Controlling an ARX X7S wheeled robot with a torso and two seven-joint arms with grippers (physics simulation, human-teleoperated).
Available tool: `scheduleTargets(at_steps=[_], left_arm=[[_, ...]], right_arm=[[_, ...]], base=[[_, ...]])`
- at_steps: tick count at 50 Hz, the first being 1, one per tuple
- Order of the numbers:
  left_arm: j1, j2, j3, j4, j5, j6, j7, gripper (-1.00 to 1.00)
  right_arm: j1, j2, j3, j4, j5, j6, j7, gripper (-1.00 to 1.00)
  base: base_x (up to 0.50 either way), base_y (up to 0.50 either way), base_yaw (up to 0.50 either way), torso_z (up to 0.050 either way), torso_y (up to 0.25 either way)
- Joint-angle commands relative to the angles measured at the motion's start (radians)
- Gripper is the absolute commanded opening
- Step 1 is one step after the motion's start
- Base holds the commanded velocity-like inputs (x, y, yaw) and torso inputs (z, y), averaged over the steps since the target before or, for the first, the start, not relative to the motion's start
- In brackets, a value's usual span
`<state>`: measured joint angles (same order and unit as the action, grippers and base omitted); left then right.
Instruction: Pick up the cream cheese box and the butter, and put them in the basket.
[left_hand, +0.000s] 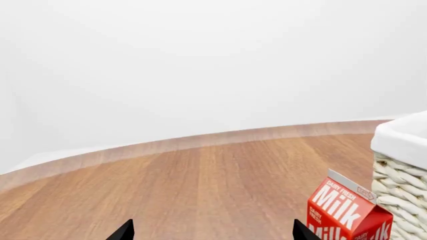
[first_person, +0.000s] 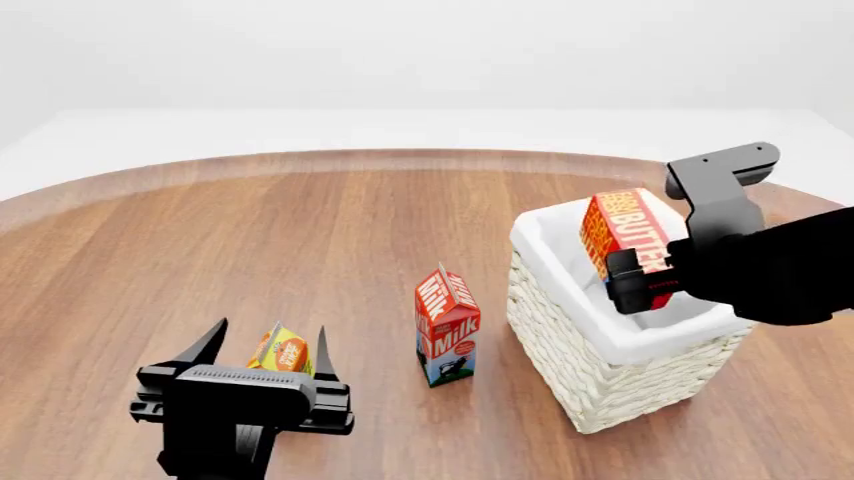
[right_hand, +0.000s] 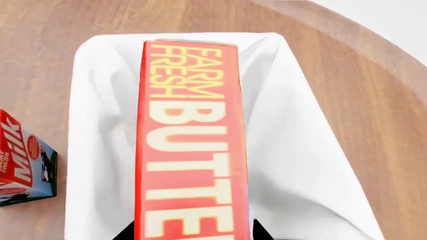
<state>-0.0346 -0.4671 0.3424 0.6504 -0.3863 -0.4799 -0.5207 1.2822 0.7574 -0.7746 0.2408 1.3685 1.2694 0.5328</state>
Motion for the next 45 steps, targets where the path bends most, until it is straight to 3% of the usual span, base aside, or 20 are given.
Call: scheduleTargets(at_steps=[1, 41, 42, 45], left_arm=[[-0.002, -0.002, 0.0, -0.003, -0.002, 0.003, -0.001, 1.0], [-0.004, -0.008, 0.003, 0.006, -0.011, -0.001, -0.009, 1.0], [-0.006, -0.008, 0.003, 0.007, -0.012, -0.002, -0.01, 1.0], [-0.006, -0.008, 0.005, 0.003, -0.011, 0.0, -0.009, 1.0]], right_arm=[[0.023, -0.018, -0.007, 0.042, -0.081, -0.019, -0.031, -1.0], [0.043, -0.046, -0.039, 0.114, -0.118, -0.036, -0.051, -1.0], [0.042, -0.046, -0.039, 0.112, -0.123, -0.045, -0.054, 1.0], [0.042, -0.045, -0.046, 0.109, -0.132, -0.051, -0.06, 1.0]], base=[[0.0, 0.0, 0.0, 0.0, 0.0], [0.0, 0.0, 0.0, 0.001, 0.001], [0.0, 0.0, 0.0, 0.0, 0.01], [0.0, 0.0, 0.0, 0.0, 0.0]])
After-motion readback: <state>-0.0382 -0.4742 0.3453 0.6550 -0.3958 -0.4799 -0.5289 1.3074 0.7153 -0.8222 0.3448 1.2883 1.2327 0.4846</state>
